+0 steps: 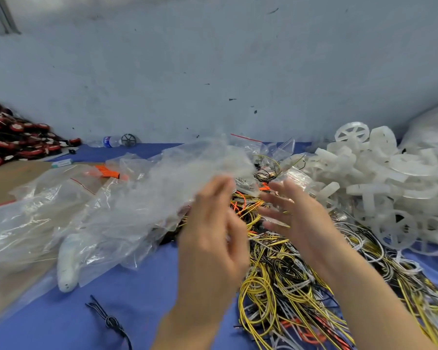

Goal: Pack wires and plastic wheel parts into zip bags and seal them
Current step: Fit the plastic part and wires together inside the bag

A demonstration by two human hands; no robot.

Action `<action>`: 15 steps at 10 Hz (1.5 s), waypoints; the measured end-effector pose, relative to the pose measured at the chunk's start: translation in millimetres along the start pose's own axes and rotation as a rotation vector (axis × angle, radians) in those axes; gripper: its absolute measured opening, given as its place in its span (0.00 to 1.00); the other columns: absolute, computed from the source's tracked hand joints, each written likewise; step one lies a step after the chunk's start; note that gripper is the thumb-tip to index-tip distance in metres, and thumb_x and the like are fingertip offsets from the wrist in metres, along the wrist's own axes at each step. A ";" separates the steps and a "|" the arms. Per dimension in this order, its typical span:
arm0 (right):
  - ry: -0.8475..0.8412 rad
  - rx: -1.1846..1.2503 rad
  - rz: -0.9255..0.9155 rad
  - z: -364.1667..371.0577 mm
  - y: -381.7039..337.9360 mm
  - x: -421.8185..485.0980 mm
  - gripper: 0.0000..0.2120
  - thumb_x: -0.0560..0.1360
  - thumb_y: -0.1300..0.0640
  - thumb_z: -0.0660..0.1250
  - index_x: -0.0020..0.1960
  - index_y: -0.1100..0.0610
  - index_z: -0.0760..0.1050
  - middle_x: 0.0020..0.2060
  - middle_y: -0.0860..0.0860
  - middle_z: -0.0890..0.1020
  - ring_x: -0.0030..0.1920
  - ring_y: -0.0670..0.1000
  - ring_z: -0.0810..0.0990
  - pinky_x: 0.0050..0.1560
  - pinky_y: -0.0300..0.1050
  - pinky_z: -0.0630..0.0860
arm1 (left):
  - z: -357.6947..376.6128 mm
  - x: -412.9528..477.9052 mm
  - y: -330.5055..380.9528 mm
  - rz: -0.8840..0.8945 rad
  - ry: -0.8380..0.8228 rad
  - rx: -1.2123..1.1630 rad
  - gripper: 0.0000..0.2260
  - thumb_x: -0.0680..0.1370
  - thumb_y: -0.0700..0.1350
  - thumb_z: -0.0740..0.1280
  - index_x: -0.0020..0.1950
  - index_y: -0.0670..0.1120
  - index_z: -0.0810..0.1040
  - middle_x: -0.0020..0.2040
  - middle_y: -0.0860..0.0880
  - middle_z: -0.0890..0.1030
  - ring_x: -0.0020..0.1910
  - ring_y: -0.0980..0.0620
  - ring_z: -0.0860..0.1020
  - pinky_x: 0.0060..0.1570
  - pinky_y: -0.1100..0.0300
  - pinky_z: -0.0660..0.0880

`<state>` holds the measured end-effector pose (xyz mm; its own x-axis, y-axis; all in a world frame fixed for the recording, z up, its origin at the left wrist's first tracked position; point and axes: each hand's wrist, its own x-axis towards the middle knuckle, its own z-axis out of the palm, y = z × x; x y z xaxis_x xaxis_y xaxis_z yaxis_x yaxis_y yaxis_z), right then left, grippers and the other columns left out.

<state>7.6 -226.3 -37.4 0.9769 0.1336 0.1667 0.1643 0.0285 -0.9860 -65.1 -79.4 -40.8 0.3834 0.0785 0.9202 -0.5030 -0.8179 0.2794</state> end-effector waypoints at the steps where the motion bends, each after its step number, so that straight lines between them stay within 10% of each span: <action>1: -0.080 0.160 0.076 -22.2 -14.8 -4.7 0.30 0.81 0.35 0.52 0.69 0.57 0.73 0.57 0.55 0.83 0.51 0.57 0.84 0.56 0.56 0.80 | 17.5 -28.1 33.0 0.101 -0.253 -0.018 0.17 0.80 0.40 0.58 0.66 0.40 0.75 0.65 0.47 0.74 0.62 0.51 0.76 0.61 0.58 0.73; 2: -0.120 0.566 0.188 -56.5 -15.1 -10.8 0.25 0.82 0.41 0.54 0.66 0.57 0.77 0.47 0.54 0.85 0.44 0.58 0.82 0.60 0.57 0.77 | 32.1 -46.0 56.8 0.169 -0.490 0.028 0.17 0.75 0.42 0.63 0.63 0.42 0.79 0.63 0.47 0.78 0.58 0.50 0.78 0.58 0.59 0.75; 4: -0.025 -0.221 0.108 -74.1 10.2 -1.3 0.07 0.79 0.53 0.68 0.55 0.51 0.83 0.33 0.46 0.83 0.27 0.44 0.76 0.26 0.36 0.71 | 29.5 -54.9 101.8 0.347 -0.506 -0.119 0.09 0.79 0.45 0.62 0.54 0.55 0.79 0.55 0.56 0.80 0.43 0.57 0.79 0.41 0.60 0.77; 6: -0.052 -0.248 -0.101 -99.2 2.5 -22.2 0.15 0.71 0.36 0.67 0.50 0.42 0.84 0.31 0.43 0.79 0.30 0.41 0.73 0.31 0.30 0.69 | 11.9 -13.8 53.0 -0.236 -0.112 -0.249 0.09 0.80 0.46 0.58 0.55 0.57 0.76 0.53 0.61 0.74 0.52 0.58 0.76 0.47 0.71 0.71; 8: -0.285 -0.345 -0.060 -121.1 0.7 -41.0 0.13 0.75 0.41 0.67 0.51 0.46 0.85 0.27 0.47 0.68 0.29 0.49 0.61 0.28 0.40 0.58 | 24.8 -1.5 -13.1 -0.602 -0.276 -0.207 0.21 0.79 0.61 0.58 0.69 0.56 0.70 0.62 0.61 0.72 0.63 0.62 0.70 0.64 0.60 0.67; 10: -0.314 -0.389 -0.099 -128.3 0.2 -45.4 0.12 0.73 0.39 0.69 0.50 0.44 0.85 0.29 0.44 0.76 0.29 0.45 0.67 0.31 0.36 0.64 | 43.7 -10.9 -16.1 -0.524 -0.462 -0.317 0.12 0.78 0.59 0.60 0.46 0.56 0.80 0.38 0.59 0.82 0.36 0.62 0.79 0.34 0.70 0.71; 11: -0.147 -0.400 -0.104 -134.3 1.0 -43.1 0.13 0.71 0.37 0.70 0.48 0.43 0.85 0.28 0.53 0.75 0.30 0.52 0.66 0.33 0.46 0.65 | 46.5 -8.0 -19.9 -0.488 -0.356 -0.250 0.12 0.79 0.59 0.58 0.45 0.57 0.79 0.29 0.53 0.76 0.27 0.60 0.73 0.28 0.67 0.66; 15: 0.551 -0.230 -0.201 -155.1 1.8 -47.2 0.09 0.79 0.48 0.67 0.44 0.50 0.81 0.25 0.45 0.71 0.25 0.44 0.66 0.24 0.35 0.65 | 63.9 3.1 -15.3 -0.707 -0.341 -0.395 0.20 0.77 0.64 0.59 0.64 0.55 0.72 0.54 0.52 0.80 0.49 0.54 0.80 0.50 0.50 0.78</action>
<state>-17.1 -386.2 -48.0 0.8408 -0.3838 0.3817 0.3173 -0.2219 -0.9220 -6.7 -103.1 -59.7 0.8854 0.2658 0.3813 -0.2671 -0.3805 0.8854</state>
